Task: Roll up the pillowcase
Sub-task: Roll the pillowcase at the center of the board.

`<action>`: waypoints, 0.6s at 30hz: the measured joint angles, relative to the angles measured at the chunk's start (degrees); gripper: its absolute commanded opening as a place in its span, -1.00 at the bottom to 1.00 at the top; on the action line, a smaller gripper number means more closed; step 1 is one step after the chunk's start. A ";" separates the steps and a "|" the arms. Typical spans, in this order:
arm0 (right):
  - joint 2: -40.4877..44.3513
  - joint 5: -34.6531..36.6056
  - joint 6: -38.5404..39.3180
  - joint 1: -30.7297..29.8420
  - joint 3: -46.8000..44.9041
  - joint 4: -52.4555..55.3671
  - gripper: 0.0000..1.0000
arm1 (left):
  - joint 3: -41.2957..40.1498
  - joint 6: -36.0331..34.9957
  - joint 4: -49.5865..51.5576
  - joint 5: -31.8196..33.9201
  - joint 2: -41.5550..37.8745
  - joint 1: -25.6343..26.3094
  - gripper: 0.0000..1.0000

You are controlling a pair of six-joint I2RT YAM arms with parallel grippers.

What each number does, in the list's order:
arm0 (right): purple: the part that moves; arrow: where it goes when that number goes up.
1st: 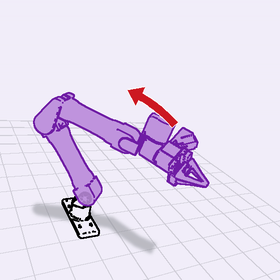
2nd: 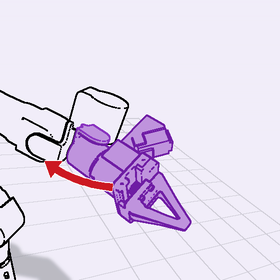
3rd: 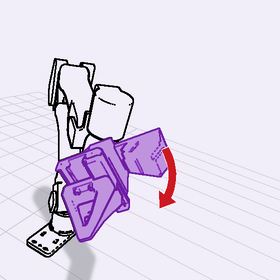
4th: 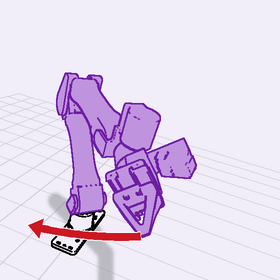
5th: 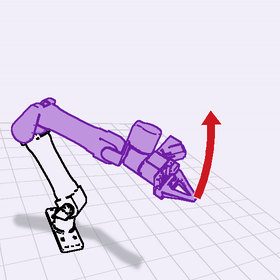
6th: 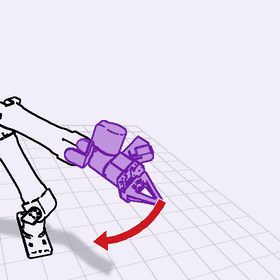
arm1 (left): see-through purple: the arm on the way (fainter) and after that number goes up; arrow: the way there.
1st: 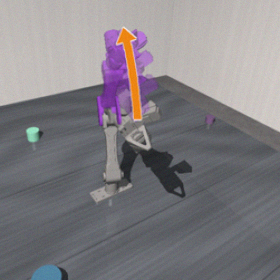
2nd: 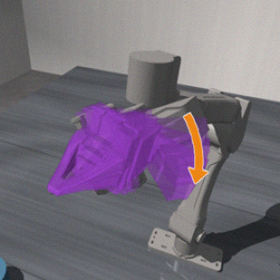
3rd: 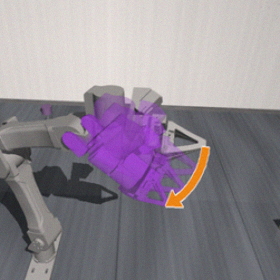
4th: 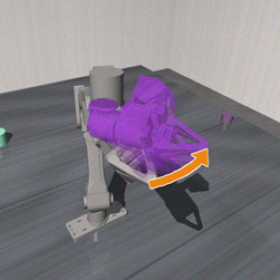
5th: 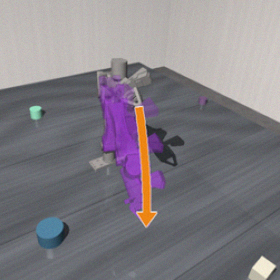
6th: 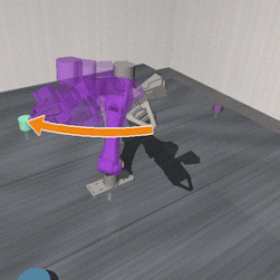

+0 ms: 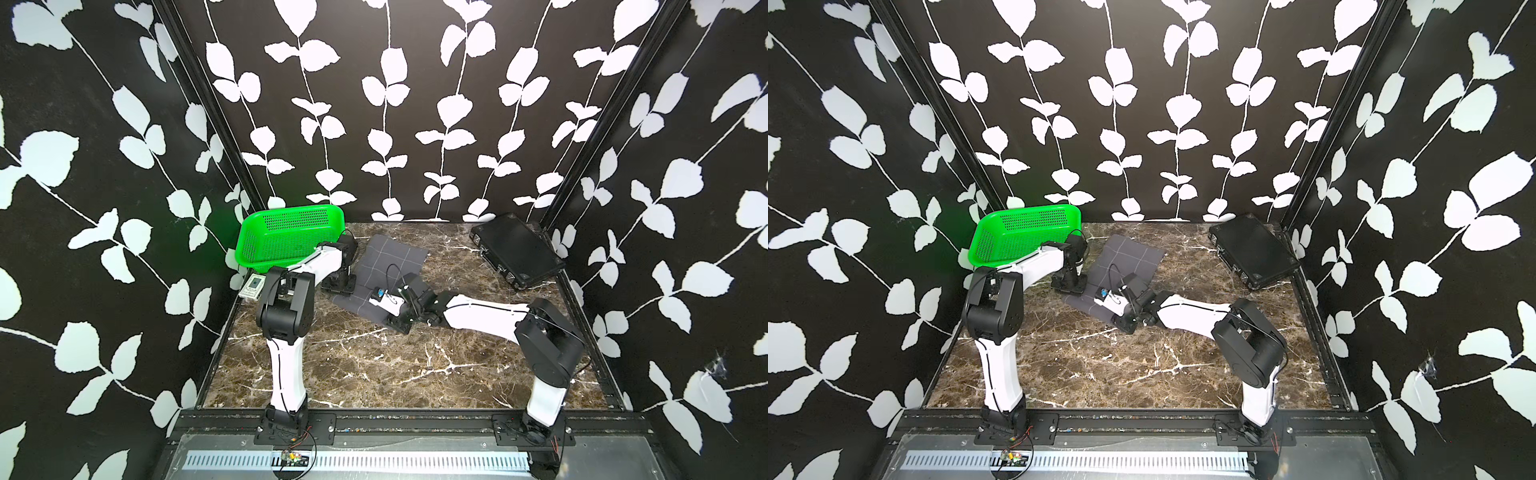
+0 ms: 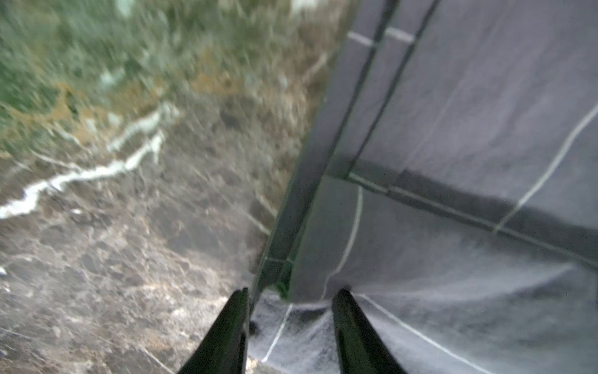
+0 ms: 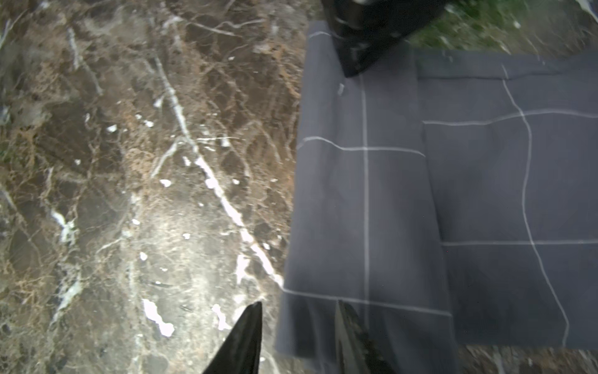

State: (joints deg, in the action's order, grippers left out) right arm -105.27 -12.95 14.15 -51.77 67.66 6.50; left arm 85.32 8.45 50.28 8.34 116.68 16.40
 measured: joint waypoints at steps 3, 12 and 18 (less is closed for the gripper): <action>-1.03 3.26 2.71 -2.25 0.20 -0.07 0.00 | -2.49 0.76 0.50 -1.46 -1.70 0.39 -0.16; -5.81 13.62 10.10 -7.32 0.46 0.11 0.16 | -10.43 4.24 1.70 -4.31 -7.10 2.10 -0.15; -8.98 18.14 14.27 -8.26 4.04 -0.24 0.08 | -12.22 4.87 2.05 -4.37 -8.39 2.58 -0.12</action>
State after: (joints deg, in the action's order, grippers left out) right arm -114.26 5.19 28.42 -60.03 71.70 6.26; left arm 73.10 13.32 52.34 3.97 108.29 18.98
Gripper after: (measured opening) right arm 0.559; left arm 0.431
